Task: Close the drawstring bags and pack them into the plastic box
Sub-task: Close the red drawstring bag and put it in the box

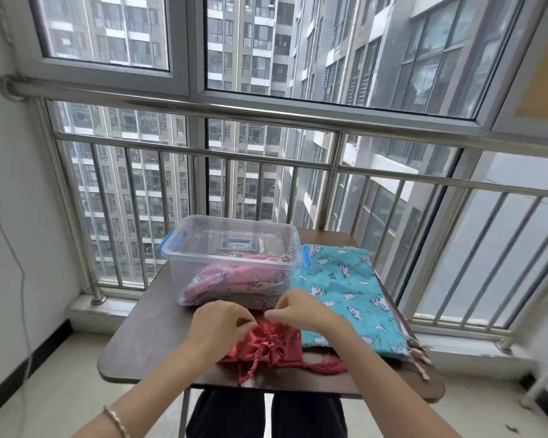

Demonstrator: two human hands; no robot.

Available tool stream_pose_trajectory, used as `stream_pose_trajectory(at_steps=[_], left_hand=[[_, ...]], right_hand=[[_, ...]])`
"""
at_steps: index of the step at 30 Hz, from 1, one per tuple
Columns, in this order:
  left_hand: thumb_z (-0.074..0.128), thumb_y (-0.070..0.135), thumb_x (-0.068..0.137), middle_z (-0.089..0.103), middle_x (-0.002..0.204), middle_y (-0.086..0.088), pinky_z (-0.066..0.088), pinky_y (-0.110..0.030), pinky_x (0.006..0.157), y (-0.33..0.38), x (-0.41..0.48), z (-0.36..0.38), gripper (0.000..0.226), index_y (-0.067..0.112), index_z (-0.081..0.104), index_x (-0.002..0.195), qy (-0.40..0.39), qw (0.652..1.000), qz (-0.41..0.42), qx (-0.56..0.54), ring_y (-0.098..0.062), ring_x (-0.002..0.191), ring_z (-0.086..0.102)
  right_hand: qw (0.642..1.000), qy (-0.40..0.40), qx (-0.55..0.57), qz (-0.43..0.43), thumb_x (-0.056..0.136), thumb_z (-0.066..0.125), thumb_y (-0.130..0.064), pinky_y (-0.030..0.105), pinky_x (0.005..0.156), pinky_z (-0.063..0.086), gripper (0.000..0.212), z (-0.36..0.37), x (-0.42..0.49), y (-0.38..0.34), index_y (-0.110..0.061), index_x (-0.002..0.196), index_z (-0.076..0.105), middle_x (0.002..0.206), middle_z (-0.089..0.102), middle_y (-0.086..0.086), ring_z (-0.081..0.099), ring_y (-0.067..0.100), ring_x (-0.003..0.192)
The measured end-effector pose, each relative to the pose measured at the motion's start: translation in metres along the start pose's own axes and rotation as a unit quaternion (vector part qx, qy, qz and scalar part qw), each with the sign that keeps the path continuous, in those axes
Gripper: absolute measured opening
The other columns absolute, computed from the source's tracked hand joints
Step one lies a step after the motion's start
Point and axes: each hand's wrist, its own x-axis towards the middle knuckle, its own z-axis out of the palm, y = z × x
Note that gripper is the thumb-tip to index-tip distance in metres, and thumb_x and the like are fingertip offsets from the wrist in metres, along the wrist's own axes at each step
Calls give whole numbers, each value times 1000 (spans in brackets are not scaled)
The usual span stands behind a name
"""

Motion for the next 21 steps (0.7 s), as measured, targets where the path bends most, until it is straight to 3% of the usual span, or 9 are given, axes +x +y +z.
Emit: stream_pose_trajectory(at_steps=[4, 8, 10, 14, 17, 19, 21], left_hand=[[57, 57, 83, 72, 93, 22, 48, -24, 75, 3, -1, 1, 21, 48, 71, 96, -8, 998, -38, 53, -2, 93, 64], [54, 61, 82, 72, 94, 13, 48, -27, 77, 1, 0, 5, 29, 43, 71, 96, -22, 991, -73, 107, -10, 97, 64], [56, 59, 81, 72, 95, 10, 48, -27, 78, 3, 2, 5, 28, 42, 71, 95, -26, 990, -87, 105, -12, 98, 64], [61, 55, 78, 73, 88, 10, 49, -26, 77, 9, 5, 0, 22, 40, 73, 90, -38, 990, -114, 72, -11, 93, 66], [62, 48, 77, 71, 65, 10, 53, -24, 72, 11, 4, -4, 17, 35, 73, 72, -63, 988, -141, -6, -2, 66, 67], [61, 46, 73, 68, 56, 13, 55, -25, 68, 11, 5, -4, 17, 34, 73, 69, -63, 983, -156, -74, 1, 56, 65], [60, 49, 72, 67, 58, 16, 56, -29, 68, 8, 5, -1, 18, 37, 73, 73, -27, 979, -158, -122, -2, 61, 66]], right_hand=[[993, -37, -107, 14, 73, 67, -46, 28, 45, 23, 54, 9, 12, -8, -18, 46, 29, 45, 25, -3, 24, 15, 42], [990, -31, -132, 33, 79, 68, -41, 27, 47, 29, 54, 16, 19, -12, -16, 42, 37, 37, 33, -5, 31, 15, 41], [988, -27, -149, 41, 80, 69, -39, 28, 47, 31, 51, 18, 19, -13, -14, 47, 39, 44, 38, 0, 34, 16, 43], [987, -30, -151, 37, 75, 67, -23, 27, 46, 26, 44, 21, 18, -15, -15, 49, 32, 48, 31, 2, 28, 17, 45], [992, -16, -114, 42, 73, 63, -19, 30, 49, 25, 42, 23, 18, -13, -15, 46, 32, 46, 27, 2, 25, 17, 47], [996, 11, -71, 47, 76, 64, -22, 28, 48, 28, 36, 23, 17, -10, -13, 48, 44, 45, 32, 1, 30, 16, 45], [998, 38, -16, 38, 81, 66, -25, 22, 46, 35, 25, 23, 15, -6, -14, 59, 62, 46, 46, -2, 41, 10, 43]])
